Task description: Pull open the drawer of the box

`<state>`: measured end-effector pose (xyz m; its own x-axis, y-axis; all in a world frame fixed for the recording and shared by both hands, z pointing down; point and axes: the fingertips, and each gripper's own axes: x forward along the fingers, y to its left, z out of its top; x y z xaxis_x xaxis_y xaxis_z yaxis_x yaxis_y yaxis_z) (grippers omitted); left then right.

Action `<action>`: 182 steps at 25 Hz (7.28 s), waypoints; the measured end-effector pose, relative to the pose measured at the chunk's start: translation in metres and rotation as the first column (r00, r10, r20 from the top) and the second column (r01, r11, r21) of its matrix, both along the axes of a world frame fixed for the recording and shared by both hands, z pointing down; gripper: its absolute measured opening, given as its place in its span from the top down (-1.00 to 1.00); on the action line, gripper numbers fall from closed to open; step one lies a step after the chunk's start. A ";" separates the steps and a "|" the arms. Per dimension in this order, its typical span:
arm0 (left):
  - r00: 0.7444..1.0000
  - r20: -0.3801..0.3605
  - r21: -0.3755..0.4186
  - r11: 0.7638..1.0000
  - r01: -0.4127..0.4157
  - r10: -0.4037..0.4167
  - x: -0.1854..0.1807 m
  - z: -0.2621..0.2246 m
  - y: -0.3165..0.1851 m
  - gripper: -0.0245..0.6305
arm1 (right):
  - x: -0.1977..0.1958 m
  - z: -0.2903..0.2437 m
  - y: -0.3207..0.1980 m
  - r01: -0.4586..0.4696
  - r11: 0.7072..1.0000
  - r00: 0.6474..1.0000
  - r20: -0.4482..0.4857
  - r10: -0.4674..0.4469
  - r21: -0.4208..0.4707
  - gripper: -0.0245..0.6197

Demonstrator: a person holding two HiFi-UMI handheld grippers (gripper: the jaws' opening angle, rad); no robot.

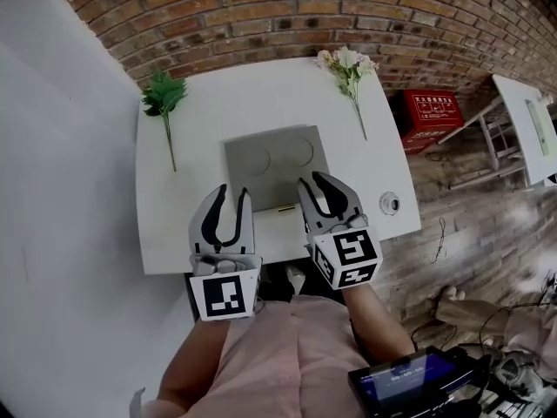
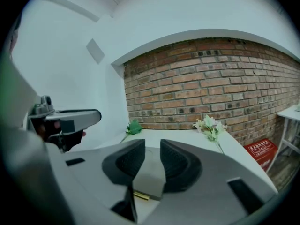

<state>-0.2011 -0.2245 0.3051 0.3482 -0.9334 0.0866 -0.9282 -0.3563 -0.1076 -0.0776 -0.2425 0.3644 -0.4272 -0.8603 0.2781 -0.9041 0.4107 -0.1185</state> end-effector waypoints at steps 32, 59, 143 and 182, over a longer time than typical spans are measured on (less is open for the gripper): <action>0.997 0.056 -0.207 0.977 0.059 -0.048 -0.030 0.104 -0.004 0.55 | -0.026 0.163 0.038 0.223 0.787 0.941 0.339 -0.019 -0.575 0.55; 0.995 0.046 -0.203 0.974 0.100 -0.093 -0.042 0.099 -0.004 0.55 | -0.031 0.173 0.035 0.326 0.676 0.889 0.458 0.019 -0.661 0.73; 0.987 0.078 -0.106 0.983 0.148 -0.140 -0.027 0.053 0.105 0.55 | -0.021 0.174 0.131 0.336 0.674 0.886 0.463 0.010 -0.658 0.73; 0.991 0.076 -0.102 0.987 0.122 -0.114 -0.014 0.052 0.134 0.55 | -0.015 0.180 0.175 0.333 0.666 0.886 0.463 0.020 -0.667 0.73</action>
